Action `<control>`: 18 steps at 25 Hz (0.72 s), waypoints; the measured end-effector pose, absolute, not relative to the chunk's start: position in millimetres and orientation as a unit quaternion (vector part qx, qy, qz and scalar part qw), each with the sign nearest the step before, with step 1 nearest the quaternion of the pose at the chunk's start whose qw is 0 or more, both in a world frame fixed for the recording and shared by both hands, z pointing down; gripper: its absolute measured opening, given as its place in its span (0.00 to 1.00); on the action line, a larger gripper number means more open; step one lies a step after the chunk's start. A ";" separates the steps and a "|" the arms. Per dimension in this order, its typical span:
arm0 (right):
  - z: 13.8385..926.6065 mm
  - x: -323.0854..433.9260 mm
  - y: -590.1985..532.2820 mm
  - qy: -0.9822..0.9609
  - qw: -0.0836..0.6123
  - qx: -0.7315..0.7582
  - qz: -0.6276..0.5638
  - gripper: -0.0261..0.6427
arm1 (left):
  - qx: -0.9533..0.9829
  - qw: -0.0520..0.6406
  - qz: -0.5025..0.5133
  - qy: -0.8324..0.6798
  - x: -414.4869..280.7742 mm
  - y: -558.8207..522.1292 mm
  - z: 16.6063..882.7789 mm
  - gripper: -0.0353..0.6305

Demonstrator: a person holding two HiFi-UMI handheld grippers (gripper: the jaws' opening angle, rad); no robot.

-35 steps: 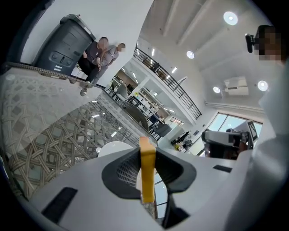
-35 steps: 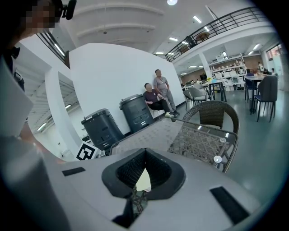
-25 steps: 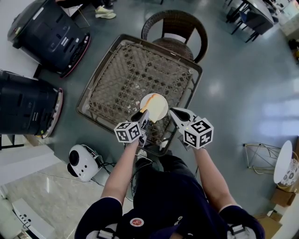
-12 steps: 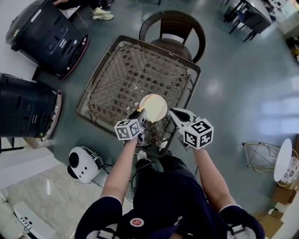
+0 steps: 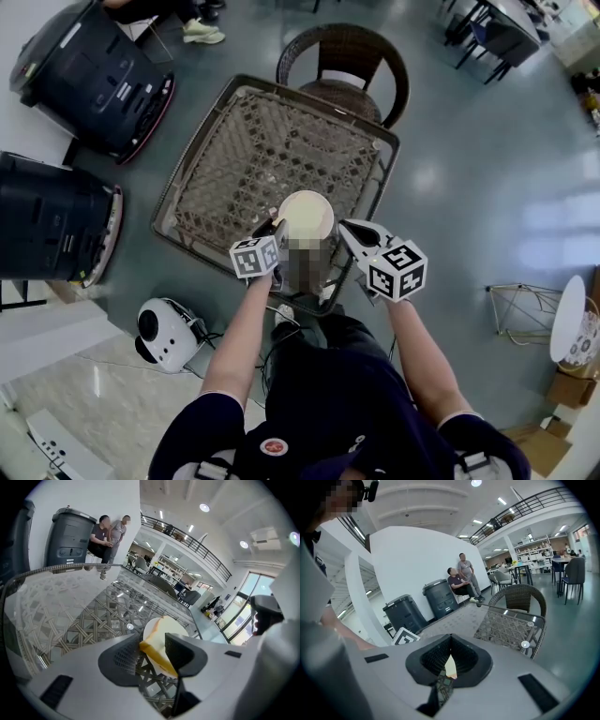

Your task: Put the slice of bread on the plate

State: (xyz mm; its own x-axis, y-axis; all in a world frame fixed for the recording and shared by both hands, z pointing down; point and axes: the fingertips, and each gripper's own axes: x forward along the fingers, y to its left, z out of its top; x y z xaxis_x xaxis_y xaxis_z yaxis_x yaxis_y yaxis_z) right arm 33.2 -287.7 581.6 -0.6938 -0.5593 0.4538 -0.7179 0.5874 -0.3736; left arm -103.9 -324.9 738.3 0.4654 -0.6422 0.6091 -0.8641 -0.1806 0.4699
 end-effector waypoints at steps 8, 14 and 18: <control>570.6 31.8 -284.3 -0.882 0.136 0.364 0.265 0.05 | 0.780 0.349 0.148 -0.498 -102.3 -324.3 704.7 0.29; 553.1 19.8 -280.8 -0.890 0.118 0.360 0.255 0.05 | 0.827 0.260 0.152 -0.474 -85.3 -312.9 643.7 0.28; 538.0 13.9 -277.5 -0.895 0.103 0.357 0.246 0.05 | 0.851 0.224 0.132 -0.457 -73.3 -301.7 601.5 0.28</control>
State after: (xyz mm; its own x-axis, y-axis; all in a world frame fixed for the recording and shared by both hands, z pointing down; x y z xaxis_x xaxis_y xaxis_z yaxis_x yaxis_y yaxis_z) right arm 13.9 -277.5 538.0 -0.7235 -0.5887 0.3604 -0.6902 0.6239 -0.3665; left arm -73.3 -301.7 601.5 0.5481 -0.7183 0.4284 -0.8362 -0.4826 0.2607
